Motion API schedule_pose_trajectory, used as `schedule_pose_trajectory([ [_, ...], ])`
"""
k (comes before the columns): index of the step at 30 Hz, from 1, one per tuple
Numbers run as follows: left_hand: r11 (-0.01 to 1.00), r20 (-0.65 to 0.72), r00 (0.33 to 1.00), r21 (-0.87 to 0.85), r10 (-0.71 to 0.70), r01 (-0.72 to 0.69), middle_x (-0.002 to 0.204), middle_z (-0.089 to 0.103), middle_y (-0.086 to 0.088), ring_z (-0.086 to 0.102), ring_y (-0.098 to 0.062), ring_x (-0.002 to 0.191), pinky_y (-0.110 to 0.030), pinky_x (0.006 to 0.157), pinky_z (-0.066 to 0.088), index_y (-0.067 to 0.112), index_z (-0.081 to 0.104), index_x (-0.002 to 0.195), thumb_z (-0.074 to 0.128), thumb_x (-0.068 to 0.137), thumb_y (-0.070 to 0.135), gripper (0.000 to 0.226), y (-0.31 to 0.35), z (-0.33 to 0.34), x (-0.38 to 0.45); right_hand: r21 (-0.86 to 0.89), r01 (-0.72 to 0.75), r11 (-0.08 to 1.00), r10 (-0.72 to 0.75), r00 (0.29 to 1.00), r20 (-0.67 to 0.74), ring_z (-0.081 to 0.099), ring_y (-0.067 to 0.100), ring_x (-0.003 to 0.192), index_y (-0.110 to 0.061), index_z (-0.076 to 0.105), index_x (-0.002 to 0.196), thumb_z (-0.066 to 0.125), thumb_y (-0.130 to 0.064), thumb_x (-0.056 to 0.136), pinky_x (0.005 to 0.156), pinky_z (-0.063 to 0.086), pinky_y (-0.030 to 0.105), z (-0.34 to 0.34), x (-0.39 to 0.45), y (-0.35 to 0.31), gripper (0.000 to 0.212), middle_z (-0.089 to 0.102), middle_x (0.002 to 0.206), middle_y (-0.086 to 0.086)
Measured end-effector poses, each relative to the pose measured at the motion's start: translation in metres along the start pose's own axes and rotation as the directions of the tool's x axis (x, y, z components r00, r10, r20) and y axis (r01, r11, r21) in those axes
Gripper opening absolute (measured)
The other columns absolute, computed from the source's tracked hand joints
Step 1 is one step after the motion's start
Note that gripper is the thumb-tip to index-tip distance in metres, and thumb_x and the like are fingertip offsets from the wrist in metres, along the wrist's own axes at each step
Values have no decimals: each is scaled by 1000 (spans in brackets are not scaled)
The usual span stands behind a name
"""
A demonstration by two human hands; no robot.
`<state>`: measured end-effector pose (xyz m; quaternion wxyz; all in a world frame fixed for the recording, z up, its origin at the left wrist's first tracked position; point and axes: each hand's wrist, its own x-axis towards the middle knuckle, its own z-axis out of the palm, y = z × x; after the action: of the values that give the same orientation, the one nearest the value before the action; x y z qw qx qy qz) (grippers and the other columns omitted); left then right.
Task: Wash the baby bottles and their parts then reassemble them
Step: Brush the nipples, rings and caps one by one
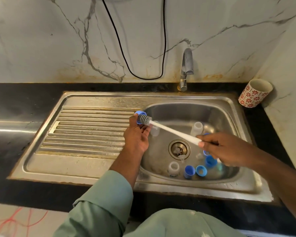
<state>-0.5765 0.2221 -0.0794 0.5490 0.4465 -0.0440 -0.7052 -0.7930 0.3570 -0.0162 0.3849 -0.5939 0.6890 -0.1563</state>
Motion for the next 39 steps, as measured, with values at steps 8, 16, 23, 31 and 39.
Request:
schedule_pose_trajectory([
  [8,998,-3,999,-48,47,-47,79,69,-12,69,-23,74,-28,63,61,4,61,95,64,92,20,16,-7,12,-11,-95,42,995,-43,999,-1,55,8,48,-27,68,116,54,-32,97,46,38,14,-20,-3,3,24,69,77,8],
  [16,999,91,996,-32,-16,19,94,69,-17,71,-27,85,-32,71,61,3,59,111,60,93,20,25,13,-3,6,92,-55,994,56,998,-5,45,-1,39,-39,61,98,56,-26,97,40,34,13,-7,-3,-21,15,56,58,-3],
  [23,993,120,988,81,-100,90,99,69,-21,71,-31,92,-35,74,62,3,61,108,62,95,34,33,36,-7,27,-130,-102,986,88,990,-108,53,-1,53,-36,62,123,53,-36,98,51,41,11,27,7,-42,27,65,70,-11],
  [31,994,153,982,32,-110,107,105,66,-21,72,-25,82,-31,69,62,0,58,123,68,91,27,43,49,-14,46,-453,-216,865,107,962,-253,58,10,92,-40,39,139,33,-52,100,82,52,30,65,7,-68,41,50,105,-15],
  [39,989,182,972,25,-145,143,118,65,-21,70,-24,88,-31,66,61,0,59,126,70,87,22,46,57,-8,63,-304,-216,928,189,975,-116,56,6,57,-33,61,106,38,-40,102,54,47,16,61,21,-71,24,60,70,-4],
])
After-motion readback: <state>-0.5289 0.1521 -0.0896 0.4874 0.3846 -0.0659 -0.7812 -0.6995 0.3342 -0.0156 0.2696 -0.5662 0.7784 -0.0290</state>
